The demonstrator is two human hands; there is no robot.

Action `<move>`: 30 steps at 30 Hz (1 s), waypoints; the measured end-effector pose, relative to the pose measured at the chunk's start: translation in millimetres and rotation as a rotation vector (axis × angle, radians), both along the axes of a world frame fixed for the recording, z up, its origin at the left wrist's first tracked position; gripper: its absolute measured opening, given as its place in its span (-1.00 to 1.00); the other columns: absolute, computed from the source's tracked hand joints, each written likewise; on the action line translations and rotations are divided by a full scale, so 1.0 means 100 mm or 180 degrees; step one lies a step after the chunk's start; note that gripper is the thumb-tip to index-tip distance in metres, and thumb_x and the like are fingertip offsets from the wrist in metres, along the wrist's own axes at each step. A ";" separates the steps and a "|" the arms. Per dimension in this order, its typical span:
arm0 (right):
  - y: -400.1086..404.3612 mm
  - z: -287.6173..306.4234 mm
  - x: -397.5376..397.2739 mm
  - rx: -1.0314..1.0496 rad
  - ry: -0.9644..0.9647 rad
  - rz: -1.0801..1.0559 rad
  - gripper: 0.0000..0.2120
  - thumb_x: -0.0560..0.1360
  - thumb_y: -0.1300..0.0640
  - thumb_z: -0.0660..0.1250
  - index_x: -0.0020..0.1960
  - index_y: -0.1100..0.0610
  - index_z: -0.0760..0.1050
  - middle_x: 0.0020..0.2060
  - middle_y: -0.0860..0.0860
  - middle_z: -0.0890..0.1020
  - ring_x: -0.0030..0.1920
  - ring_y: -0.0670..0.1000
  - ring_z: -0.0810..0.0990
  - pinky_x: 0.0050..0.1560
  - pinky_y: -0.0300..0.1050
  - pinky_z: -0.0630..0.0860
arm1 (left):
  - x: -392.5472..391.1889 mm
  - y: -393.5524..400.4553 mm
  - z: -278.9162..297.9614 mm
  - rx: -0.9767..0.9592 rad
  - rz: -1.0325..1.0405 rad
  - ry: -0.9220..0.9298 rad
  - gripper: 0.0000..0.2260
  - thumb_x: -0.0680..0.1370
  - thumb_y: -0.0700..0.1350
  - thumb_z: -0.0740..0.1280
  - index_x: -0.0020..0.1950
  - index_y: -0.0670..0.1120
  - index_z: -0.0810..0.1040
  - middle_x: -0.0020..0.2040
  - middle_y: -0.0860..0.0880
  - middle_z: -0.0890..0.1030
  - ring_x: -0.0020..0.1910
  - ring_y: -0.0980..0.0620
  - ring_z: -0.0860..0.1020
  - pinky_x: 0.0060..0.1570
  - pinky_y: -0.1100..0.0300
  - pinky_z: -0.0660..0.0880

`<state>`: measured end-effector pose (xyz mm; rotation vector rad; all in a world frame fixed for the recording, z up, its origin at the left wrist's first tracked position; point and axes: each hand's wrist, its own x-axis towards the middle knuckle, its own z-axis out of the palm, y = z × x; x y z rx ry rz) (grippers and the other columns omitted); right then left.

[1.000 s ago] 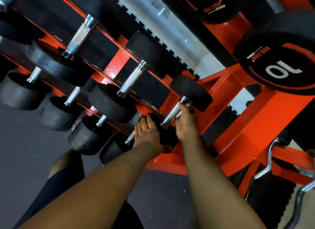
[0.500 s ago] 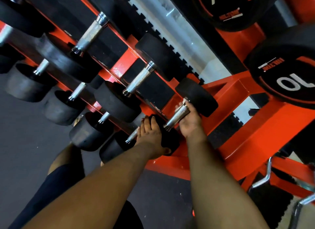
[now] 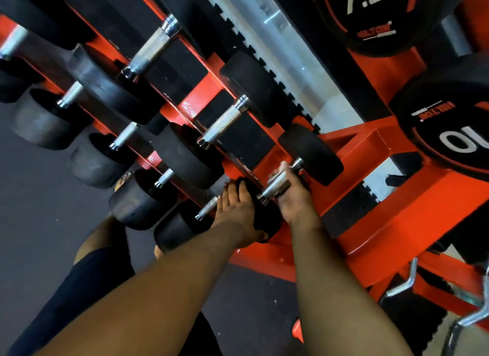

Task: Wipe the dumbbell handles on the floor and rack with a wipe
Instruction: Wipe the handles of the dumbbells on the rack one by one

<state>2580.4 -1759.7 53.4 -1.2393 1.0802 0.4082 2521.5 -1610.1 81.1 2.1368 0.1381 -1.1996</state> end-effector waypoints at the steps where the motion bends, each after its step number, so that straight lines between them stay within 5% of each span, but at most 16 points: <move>1: -0.01 0.00 0.04 0.0030 -0.0112 -0.0317 -0.84 0.61 -0.01 0.31 -0.06 0.05 0.57 -0.20 0.01 0.60 -0.17 -0.01 0.58 -0.04 -0.11 0.53 | 0.00 0.00 0.00 0.0001 -0.0007 -0.0013 0.30 0.31 0.18 0.62 0.62 -0.17 -0.31 0.63 -0.23 -0.27 0.62 -0.17 -0.28 0.59 -0.07 -0.22; 3: 0.01 -0.06 0.02 0.0036 -0.0088 -0.0382 -0.83 0.60 -0.03 0.33 -0.09 0.01 0.61 -0.23 -0.02 0.62 -0.18 -0.04 0.59 0.02 -0.10 0.53 | 0.01 0.00 0.00 -0.0010 -0.0012 -0.0026 0.30 0.31 0.18 0.62 0.62 -0.17 -0.30 0.63 -0.23 -0.26 0.62 -0.16 -0.29 0.59 -0.06 -0.23; 6: 0.04 -0.11 -0.07 -0.0151 0.0241 0.0489 -0.77 0.56 -0.02 0.41 -0.25 0.01 0.64 -0.28 0.00 0.64 -0.21 -0.01 0.62 0.10 0.05 0.55 | 0.01 0.00 0.02 -0.0029 -0.0009 -0.0011 0.29 0.32 0.17 0.61 0.62 -0.17 -0.31 0.63 -0.23 -0.28 0.62 -0.16 -0.29 0.59 -0.07 -0.23; 10: -0.02 -0.02 0.08 0.0003 -0.0029 -0.0143 -0.80 0.55 -0.09 0.33 -0.03 0.05 0.55 -0.21 0.04 0.55 -0.22 -0.02 0.56 -0.03 -0.08 0.50 | 0.01 0.01 0.02 -0.0020 -0.0022 -0.0021 0.28 0.33 0.17 0.61 0.62 -0.17 -0.30 0.63 -0.22 -0.27 0.62 -0.17 -0.29 0.59 -0.08 -0.22; 15: 0.02 -0.04 -0.09 0.0014 0.0507 0.0691 -0.73 0.57 -0.14 0.37 -0.14 0.04 0.60 -0.23 0.01 0.66 -0.20 -0.02 0.65 0.00 -0.06 0.58 | 0.02 0.02 0.06 -0.0054 -0.0020 0.0034 0.28 0.34 0.16 0.61 0.62 -0.16 -0.32 0.62 -0.22 -0.29 0.62 -0.18 -0.29 0.59 -0.09 -0.21; 19: 0.00 0.01 0.06 0.0152 -0.0153 -0.0268 -0.77 0.62 -0.10 0.28 -0.02 0.04 0.56 -0.23 0.01 0.60 -0.21 -0.04 0.59 -0.04 -0.09 0.51 | 0.01 0.02 0.02 -0.0049 -0.0064 0.0006 0.28 0.33 0.17 0.61 0.62 -0.17 -0.31 0.63 -0.23 -0.28 0.61 -0.17 -0.30 0.59 -0.10 -0.22; 22: 0.11 -0.07 -0.23 -0.0159 0.0331 0.0365 -0.73 0.57 -0.14 0.37 0.02 0.06 0.62 -0.15 0.00 0.70 -0.17 -0.04 0.68 -0.14 -0.10 0.59 | 0.01 0.02 0.03 -0.0072 -0.0028 0.0018 0.29 0.32 0.18 0.61 0.62 -0.17 -0.31 0.63 -0.24 -0.27 0.62 -0.18 -0.30 0.59 -0.10 -0.23; 24: 0.12 -0.07 -0.32 -0.0353 0.0463 0.0568 -0.67 0.54 -0.08 0.44 0.19 0.10 0.59 -0.05 0.06 0.71 -0.11 0.02 0.71 -0.18 -0.09 0.61 | 0.02 0.01 0.04 -0.0080 -0.0016 0.0024 0.29 0.32 0.18 0.61 0.62 -0.18 -0.31 0.63 -0.25 -0.27 0.62 -0.19 -0.29 0.59 -0.10 -0.23; 26: 0.05 0.00 -0.21 -0.0388 0.0025 -0.0041 -0.69 0.58 0.08 0.40 0.28 0.14 0.53 0.00 0.07 0.67 -0.06 0.02 0.68 -0.12 -0.10 0.60 | 0.02 0.02 0.03 -0.0057 -0.0019 0.0003 0.29 0.32 0.18 0.61 0.62 -0.18 -0.31 0.63 -0.25 -0.27 0.62 -0.19 -0.29 0.59 -0.10 -0.23; 28: 0.00 0.03 -0.08 -0.0448 -0.0489 -0.0546 -0.80 0.62 0.19 0.32 0.24 0.12 0.52 0.01 0.08 0.65 -0.01 -0.01 0.64 -0.01 -0.13 0.56 | 0.02 0.02 0.03 -0.0061 -0.0037 0.0005 0.29 0.32 0.18 0.61 0.62 -0.18 -0.31 0.63 -0.24 -0.27 0.62 -0.18 -0.30 0.58 -0.10 -0.24; 30: 0.05 0.02 -0.15 -0.0769 -0.0374 -0.0232 -0.86 0.64 0.21 0.27 0.14 0.05 0.54 -0.11 0.04 0.65 -0.10 -0.02 0.62 -0.06 -0.14 0.57 | 0.02 0.02 0.03 -0.0078 -0.0048 0.0011 0.29 0.32 0.18 0.61 0.62 -0.18 -0.31 0.63 -0.25 -0.27 0.62 -0.18 -0.30 0.58 -0.10 -0.24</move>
